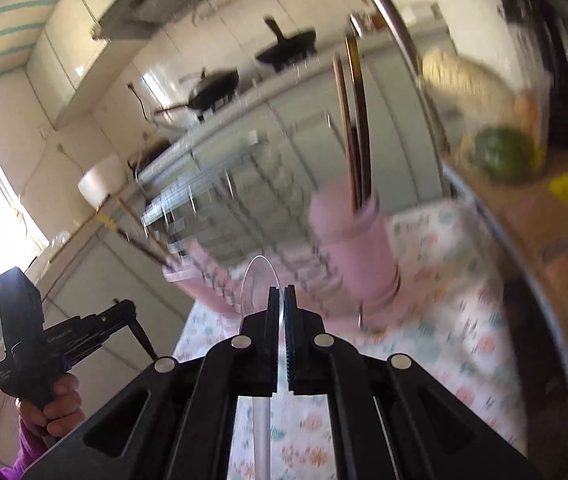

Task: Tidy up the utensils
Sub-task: 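Lift the black knife with the left tool while the right tool lowers the clear spoon into a cup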

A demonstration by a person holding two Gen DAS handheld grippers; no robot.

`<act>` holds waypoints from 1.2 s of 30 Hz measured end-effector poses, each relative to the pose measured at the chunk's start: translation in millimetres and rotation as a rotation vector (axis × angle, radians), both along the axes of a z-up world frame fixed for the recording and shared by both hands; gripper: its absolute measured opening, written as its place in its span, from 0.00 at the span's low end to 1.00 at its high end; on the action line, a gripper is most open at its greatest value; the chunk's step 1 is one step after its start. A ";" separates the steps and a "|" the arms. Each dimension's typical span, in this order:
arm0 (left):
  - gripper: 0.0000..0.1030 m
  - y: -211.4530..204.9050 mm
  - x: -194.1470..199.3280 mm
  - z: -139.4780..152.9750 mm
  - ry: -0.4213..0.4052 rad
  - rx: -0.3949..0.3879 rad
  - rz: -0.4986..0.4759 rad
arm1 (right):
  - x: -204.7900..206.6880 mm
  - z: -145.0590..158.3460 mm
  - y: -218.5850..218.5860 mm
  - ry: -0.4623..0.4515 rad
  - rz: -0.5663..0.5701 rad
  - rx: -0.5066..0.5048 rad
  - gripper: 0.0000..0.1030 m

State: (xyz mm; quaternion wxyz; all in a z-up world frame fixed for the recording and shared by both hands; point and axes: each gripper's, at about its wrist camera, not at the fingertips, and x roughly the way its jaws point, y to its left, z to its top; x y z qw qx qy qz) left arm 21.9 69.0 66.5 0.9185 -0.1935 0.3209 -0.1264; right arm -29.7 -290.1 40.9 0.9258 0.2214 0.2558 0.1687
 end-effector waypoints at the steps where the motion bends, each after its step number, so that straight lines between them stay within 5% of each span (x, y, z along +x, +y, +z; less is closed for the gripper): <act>1: 0.07 -1.3 1.9 10.0 -0.037 0.000 0.008 | -0.1 9.8 -3.2 -0.037 -0.017 -0.006 0.02; 6: 0.01 -11.9 17.8 44.3 -0.164 0.022 0.035 | 8.6 50.0 -19.0 -0.189 -0.079 -0.017 0.02; 11: 0.01 -5.0 25.8 44.2 -0.150 -0.013 0.003 | 19.7 46.6 -23.9 -0.166 -0.059 0.000 0.02; 16: 0.04 0.9 26.4 -10.2 -0.007 0.092 -0.050 | 31.4 -0.2 -16.8 -0.033 -0.037 -0.001 0.02; 21: 0.21 -10.5 7.8 -81.5 0.161 0.234 -0.145 | 28.1 -29.4 -13.7 0.033 -0.024 0.016 0.02; 25: 0.22 -10.5 -14.3 -135.9 0.322 0.120 -0.186 | 21.7 -38.6 -9.4 0.063 -0.013 0.007 0.02; 36: 0.25 -33.9 -23.5 -169.8 0.361 0.126 -0.138 | 0.0 -36.8 -0.9 0.063 0.010 0.008 0.02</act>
